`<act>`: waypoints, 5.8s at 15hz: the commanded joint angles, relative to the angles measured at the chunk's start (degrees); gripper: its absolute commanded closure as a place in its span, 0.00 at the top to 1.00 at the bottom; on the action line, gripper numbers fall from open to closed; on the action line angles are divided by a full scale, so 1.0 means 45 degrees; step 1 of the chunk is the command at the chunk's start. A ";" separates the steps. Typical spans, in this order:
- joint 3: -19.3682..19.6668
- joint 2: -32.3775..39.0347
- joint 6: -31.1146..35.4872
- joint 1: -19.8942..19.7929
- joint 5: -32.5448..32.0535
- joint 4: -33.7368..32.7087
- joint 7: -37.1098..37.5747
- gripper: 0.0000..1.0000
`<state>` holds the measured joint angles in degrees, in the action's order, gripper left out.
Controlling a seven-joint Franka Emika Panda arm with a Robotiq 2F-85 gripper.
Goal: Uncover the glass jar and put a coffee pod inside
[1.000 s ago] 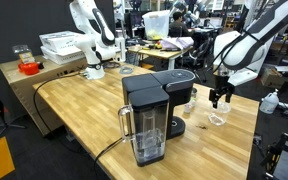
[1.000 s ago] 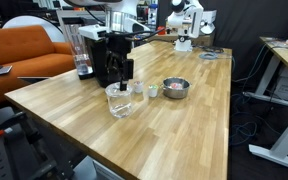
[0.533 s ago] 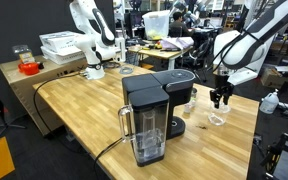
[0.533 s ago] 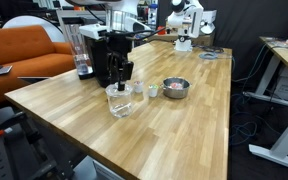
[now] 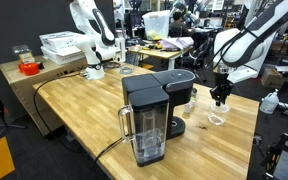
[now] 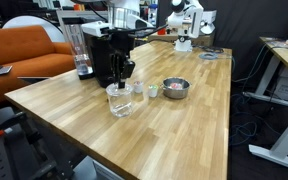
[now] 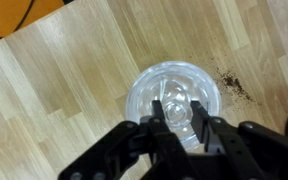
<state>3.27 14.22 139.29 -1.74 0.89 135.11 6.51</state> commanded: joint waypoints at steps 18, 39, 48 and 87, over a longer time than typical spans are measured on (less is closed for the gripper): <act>-0.0080 -0.1814 -0.0037 0.0059 0.0029 0.1183 -0.0109 0.08; 0.1504 -0.4067 -0.0502 -0.2012 -0.0842 0.2065 0.2648 0.08; 0.1879 -0.3163 -0.1315 -0.2145 0.0115 0.1381 0.2165 0.08; 0.1904 0.1237 -0.1175 -0.2124 0.1822 -0.1942 0.2237 0.08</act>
<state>11.70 17.75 135.33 -10.72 7.84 129.00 17.35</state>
